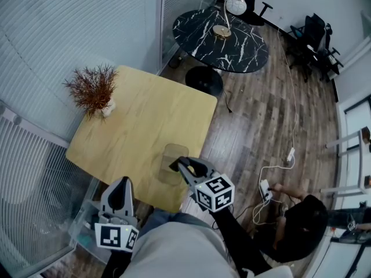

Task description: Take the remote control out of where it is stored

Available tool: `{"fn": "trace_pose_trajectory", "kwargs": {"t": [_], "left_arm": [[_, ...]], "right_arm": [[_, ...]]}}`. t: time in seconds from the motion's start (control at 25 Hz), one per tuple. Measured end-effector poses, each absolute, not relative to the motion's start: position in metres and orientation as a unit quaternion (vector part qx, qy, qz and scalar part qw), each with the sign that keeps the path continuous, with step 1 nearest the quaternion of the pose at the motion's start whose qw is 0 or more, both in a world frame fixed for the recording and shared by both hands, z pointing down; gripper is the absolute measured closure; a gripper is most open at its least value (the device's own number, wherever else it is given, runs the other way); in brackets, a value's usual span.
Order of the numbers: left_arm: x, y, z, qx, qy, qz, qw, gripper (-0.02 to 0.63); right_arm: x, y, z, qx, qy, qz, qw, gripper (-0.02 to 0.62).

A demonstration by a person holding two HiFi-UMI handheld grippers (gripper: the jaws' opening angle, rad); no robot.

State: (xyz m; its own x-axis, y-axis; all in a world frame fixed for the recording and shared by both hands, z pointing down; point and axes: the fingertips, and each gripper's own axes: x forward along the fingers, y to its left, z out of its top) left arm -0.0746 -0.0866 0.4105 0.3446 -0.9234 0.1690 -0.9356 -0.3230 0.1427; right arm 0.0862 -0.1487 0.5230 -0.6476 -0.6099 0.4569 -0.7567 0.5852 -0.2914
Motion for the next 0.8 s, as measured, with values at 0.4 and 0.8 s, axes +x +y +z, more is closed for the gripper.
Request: {"fn": "trace_pose_trajectory", "kwargs": {"t": [0.4, 0.8], "left_arm": [[-0.0755, -0.0865, 0.4107, 0.812, -0.573, 0.029, 0.107, 0.598], [-0.0757, -0.0858, 0.4125, 0.813, -0.572, 0.028, 0.106, 0.598]], "right_arm": [[0.0884, -0.1482, 0.5217, 0.392, -0.876, 0.236, 0.153, 0.492], [0.0885, -0.1472, 0.5184, 0.394, -0.877, 0.232, 0.150, 0.492]]}}
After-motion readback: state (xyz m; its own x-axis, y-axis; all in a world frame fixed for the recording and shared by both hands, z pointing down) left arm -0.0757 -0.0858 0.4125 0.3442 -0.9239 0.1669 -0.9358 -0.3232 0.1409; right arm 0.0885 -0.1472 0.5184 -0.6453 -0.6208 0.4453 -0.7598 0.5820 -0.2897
